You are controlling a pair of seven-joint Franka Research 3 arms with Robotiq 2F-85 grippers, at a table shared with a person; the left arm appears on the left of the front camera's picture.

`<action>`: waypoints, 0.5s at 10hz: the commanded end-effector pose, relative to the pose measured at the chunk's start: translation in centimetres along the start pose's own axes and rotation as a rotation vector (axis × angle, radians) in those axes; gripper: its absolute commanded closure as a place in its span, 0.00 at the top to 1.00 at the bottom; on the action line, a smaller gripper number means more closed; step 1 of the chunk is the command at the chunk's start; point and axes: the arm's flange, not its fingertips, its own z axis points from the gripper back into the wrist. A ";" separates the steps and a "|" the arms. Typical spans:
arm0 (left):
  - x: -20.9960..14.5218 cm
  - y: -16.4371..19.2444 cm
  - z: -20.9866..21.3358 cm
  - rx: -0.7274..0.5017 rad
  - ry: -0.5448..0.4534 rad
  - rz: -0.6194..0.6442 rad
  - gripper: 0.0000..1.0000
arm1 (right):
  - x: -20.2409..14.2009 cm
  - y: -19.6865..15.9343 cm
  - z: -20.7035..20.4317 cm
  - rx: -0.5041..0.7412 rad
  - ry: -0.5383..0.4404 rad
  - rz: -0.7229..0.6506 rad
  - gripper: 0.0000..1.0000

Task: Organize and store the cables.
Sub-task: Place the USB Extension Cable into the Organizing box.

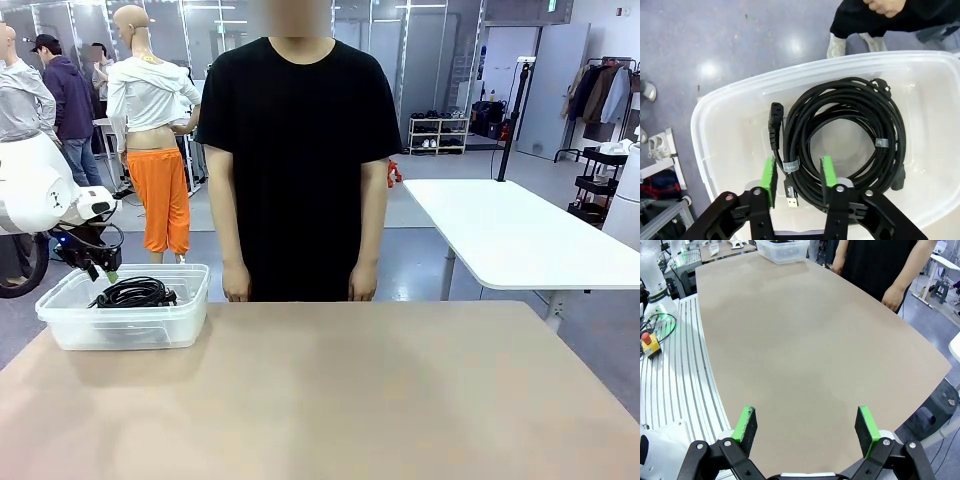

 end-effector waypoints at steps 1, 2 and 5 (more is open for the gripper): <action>0.3 -0.5 0.5 0.021 -0.002 0.016 0.81 | 0.0 -0.1 0.3 0.005 -0.009 0.010 1.00; 0.2 -0.5 0.8 0.022 -0.007 0.016 1.00 | 0.0 -0.1 0.3 0.005 -0.009 0.010 1.00; -0.5 -0.7 1.9 0.017 -0.018 0.011 0.98 | 0.0 -0.1 0.3 0.005 -0.009 0.010 1.00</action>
